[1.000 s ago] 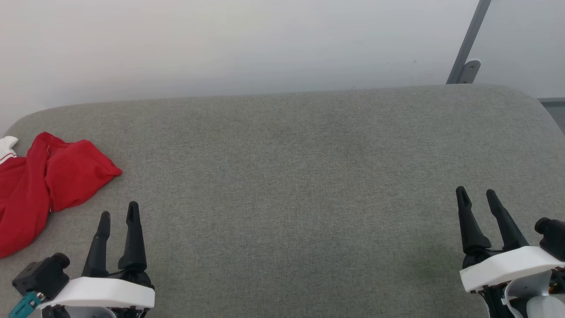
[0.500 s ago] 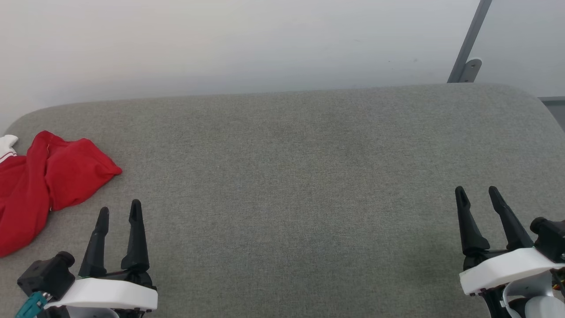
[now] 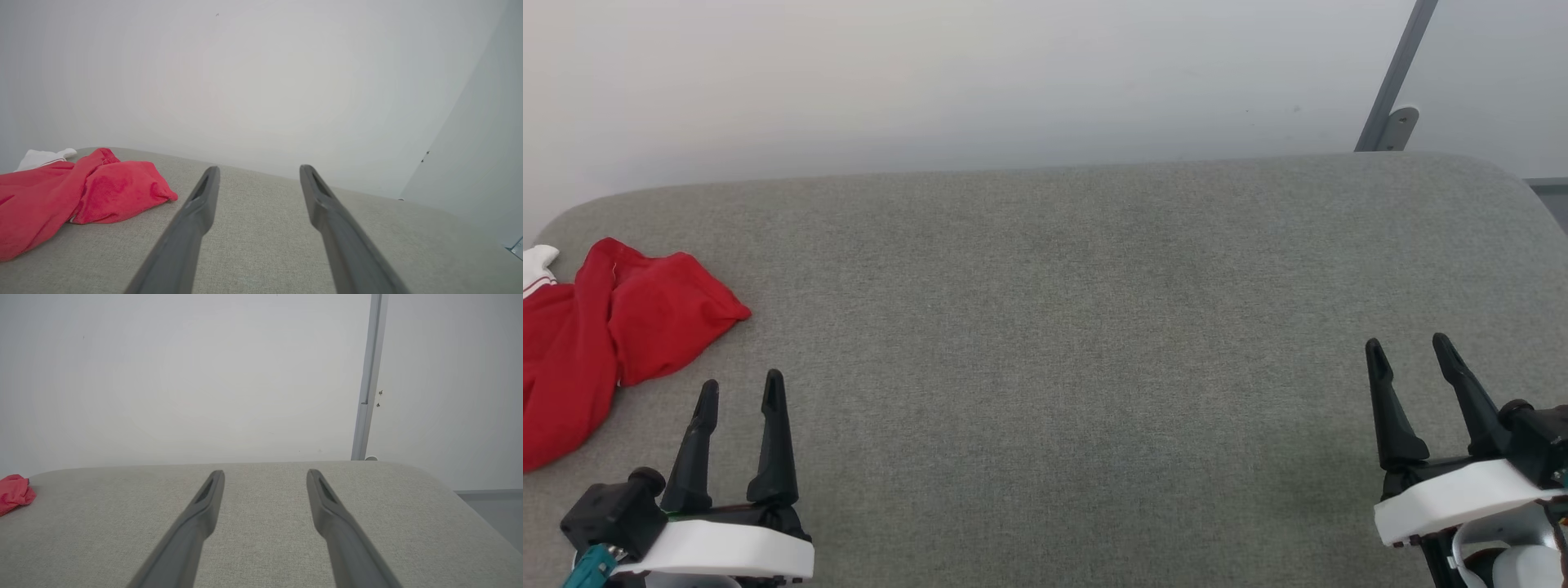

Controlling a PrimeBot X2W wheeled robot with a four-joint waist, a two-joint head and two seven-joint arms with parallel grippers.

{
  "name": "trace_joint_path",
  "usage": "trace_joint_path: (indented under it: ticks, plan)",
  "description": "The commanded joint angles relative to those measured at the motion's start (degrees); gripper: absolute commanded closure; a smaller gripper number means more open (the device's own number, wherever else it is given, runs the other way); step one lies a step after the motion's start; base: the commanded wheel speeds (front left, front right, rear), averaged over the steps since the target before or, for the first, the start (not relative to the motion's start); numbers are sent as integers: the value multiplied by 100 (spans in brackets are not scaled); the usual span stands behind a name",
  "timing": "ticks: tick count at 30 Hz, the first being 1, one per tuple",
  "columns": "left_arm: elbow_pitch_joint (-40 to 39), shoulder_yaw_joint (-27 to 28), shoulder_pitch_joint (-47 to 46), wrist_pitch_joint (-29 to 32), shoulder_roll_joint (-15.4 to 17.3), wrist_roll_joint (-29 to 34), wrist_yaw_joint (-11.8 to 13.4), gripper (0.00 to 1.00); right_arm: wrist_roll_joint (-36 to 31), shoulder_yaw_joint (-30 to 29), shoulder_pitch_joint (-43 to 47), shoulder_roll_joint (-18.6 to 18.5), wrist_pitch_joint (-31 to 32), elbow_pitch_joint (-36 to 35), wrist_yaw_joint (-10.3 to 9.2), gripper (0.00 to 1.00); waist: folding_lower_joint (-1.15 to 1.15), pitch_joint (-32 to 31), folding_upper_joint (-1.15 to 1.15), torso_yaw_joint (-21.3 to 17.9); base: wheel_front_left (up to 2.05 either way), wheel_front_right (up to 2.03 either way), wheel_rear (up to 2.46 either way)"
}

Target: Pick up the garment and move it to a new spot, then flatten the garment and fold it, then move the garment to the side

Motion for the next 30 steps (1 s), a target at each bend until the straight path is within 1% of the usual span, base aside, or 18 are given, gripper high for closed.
trace_joint_path:
  ticks: [1, 14, 26, 30]
  plan:
    - [-33, -5, 39, -19, 19, 103, -31, 0, -69, 13, 22, -24, -43, -35, -2, 0, 0, 0, 0, 1, 0, 0, 0]
    - [-86, -25, 102, -165, 89, 560, -36, 0, -594, 34, 46, -58, -163, -115, -2, 0, 0, 13, 0, 15, 0, 0, 0]
    - [-45, -46, 87, -163, 109, 522, -34, 0, -634, 0, 53, -40, -185, -110, -2, 0, 0, -10, 0, 30, 0, 0, 0]
    - [31, 59, 25, -162, 77, 430, 22, 0, -606, 57, 73, -62, -170, -119, -2, 0, 0, -33, 0, 155, 0, 0, 0]
